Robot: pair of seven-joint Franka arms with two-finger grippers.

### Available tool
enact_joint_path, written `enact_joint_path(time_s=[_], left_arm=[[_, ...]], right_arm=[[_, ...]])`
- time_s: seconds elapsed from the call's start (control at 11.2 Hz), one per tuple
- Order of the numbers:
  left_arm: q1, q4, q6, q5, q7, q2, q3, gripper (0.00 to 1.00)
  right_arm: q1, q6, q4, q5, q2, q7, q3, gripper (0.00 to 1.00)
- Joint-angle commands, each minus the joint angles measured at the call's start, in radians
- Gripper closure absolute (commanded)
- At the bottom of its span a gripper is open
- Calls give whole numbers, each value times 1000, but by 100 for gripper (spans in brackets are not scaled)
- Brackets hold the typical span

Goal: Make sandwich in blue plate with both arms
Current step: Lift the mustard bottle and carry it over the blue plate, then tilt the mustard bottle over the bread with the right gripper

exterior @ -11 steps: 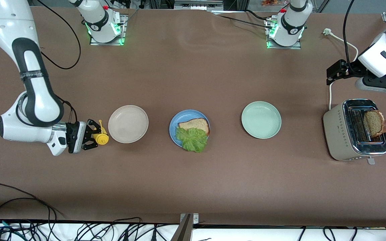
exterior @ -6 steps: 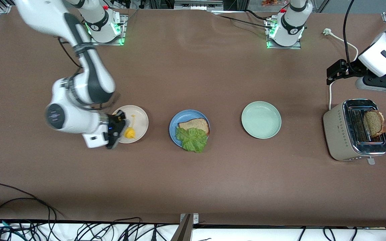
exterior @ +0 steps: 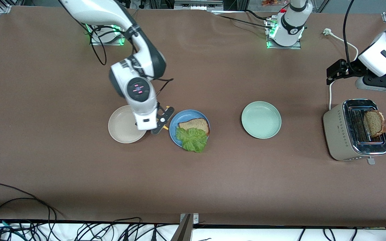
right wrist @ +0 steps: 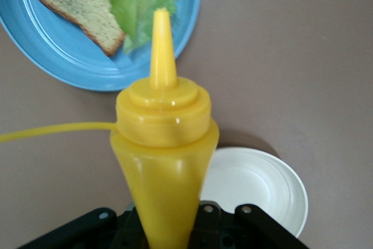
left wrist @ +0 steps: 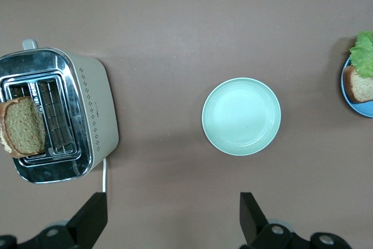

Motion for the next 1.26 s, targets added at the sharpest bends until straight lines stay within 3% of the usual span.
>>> enact_joint_path(time_s=[0.0,0.45,0.81,1.17], left_arm=[[7,8,-8,8,14,-4,-5,0],[7,13,-7,9,15,-1,-5,0],[2,13,-5,9,15,-1,-5,0],[2,13,-4,9,15,1,-5,0]], right_arm=[[94,-45,93,-152,108,108,-13,100],[191,-113,161,-397,213,164,-12,100],[215,-174,239,-457,265,153,-12,100],[220,-160,247,-505,299,156,-15,100]])
